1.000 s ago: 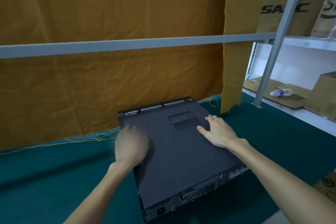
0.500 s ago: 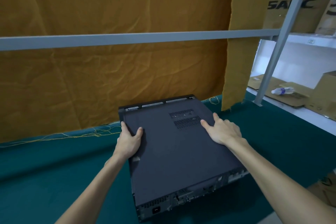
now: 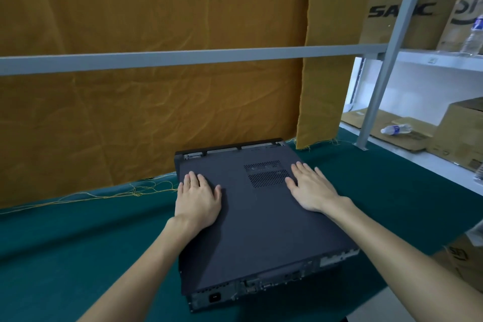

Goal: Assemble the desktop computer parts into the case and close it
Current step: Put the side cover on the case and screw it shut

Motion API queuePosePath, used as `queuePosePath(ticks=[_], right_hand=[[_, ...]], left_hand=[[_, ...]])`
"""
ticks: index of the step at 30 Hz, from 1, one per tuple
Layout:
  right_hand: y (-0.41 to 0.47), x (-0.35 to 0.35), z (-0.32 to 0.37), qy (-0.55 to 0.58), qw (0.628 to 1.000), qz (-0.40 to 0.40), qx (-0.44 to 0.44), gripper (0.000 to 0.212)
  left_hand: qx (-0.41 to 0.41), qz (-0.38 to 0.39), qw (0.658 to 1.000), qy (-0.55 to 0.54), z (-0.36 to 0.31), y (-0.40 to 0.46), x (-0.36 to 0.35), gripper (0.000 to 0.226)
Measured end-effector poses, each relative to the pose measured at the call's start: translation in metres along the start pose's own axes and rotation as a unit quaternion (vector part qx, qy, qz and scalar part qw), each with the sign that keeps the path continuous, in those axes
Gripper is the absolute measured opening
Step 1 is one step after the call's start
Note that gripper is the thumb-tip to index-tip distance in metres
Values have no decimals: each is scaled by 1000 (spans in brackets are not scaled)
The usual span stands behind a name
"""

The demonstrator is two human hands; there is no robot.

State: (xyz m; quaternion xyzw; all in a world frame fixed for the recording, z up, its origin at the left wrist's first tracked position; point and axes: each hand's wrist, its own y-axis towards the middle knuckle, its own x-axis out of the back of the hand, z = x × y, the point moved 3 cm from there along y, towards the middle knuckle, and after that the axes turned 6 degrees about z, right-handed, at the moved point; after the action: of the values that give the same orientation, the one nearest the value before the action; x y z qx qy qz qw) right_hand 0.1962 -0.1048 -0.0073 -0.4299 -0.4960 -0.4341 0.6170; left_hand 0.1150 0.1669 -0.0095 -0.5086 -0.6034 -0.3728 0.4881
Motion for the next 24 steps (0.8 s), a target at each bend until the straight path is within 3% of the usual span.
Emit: queuePosePath(ticks=[24], right_hand=[[30, -9, -4, -10, 1000, 10, -5, 72]], left_hand=[[7, -22, 1000, 18, 10, 31, -8, 67]])
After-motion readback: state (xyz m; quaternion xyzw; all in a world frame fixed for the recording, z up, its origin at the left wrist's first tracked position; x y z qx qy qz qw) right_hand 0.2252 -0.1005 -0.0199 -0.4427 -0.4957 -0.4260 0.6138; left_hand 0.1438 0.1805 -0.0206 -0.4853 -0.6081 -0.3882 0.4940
